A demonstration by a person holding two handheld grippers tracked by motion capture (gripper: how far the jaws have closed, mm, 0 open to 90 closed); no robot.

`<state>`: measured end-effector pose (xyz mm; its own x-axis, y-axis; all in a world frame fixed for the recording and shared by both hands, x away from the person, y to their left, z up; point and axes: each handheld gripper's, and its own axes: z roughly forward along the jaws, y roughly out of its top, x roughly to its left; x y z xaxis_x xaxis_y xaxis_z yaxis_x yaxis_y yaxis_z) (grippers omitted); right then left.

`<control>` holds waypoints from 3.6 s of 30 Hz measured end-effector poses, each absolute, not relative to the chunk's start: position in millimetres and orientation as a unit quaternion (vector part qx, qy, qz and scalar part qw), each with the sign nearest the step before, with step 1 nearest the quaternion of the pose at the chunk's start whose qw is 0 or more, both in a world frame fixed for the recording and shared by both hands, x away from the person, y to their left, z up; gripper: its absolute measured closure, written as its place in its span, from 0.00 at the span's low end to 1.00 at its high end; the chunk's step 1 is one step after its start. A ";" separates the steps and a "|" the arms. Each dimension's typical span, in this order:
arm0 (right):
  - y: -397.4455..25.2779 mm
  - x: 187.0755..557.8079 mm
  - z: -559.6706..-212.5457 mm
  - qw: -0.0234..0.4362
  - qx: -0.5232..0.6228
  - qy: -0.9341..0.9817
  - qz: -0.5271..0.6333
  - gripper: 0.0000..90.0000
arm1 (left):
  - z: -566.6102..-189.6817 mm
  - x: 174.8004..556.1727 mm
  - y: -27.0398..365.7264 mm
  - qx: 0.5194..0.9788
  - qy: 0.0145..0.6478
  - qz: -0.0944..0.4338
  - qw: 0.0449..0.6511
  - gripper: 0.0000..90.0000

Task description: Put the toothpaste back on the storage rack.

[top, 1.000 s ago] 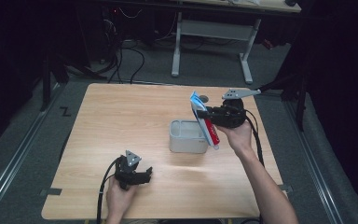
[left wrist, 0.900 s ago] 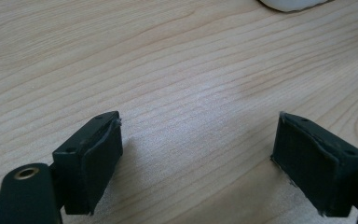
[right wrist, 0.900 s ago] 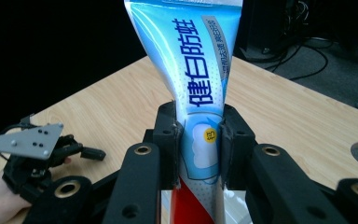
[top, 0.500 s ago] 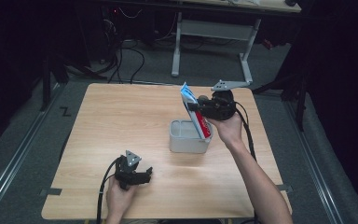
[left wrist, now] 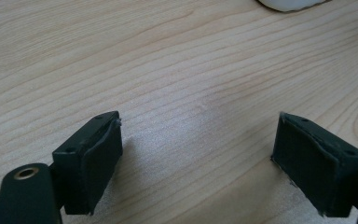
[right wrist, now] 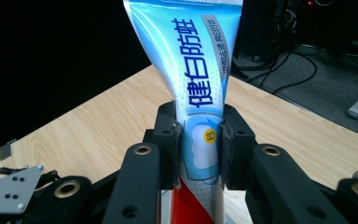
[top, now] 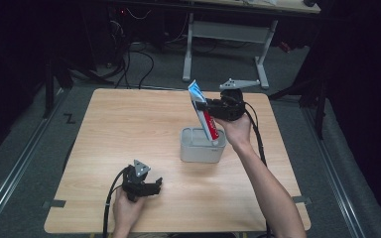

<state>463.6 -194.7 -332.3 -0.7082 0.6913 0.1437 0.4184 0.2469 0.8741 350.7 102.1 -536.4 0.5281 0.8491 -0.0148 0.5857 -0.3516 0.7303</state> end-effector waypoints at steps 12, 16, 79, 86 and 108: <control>-188.6 474.6 -343.1 0.144 0.370 0.773 0.494 0.80 | -536.4 350.8 102.1 0.801 0.447 0.188 0.351 0.18; -184.2 477.4 -348.7 0.151 0.367 0.781 0.482 0.80 | -536.4 350.8 102.1 0.801 0.447 0.188 0.351 0.18; -178.0 473.6 -391.6 0.142 0.351 0.823 0.423 0.79 | -536.4 350.7 101.7 0.801 0.448 0.188 0.350 0.18; -181.7 470.9 -394.1 0.138 0.353 0.825 0.419 0.79 | -536.4 350.7 101.7 0.801 0.448 0.188 0.350 0.18; -185.3 462.6 -398.4 0.144 0.341 0.832 0.413 0.78 | -536.5 351.2 101.6 0.800 0.449 0.188 0.351 0.18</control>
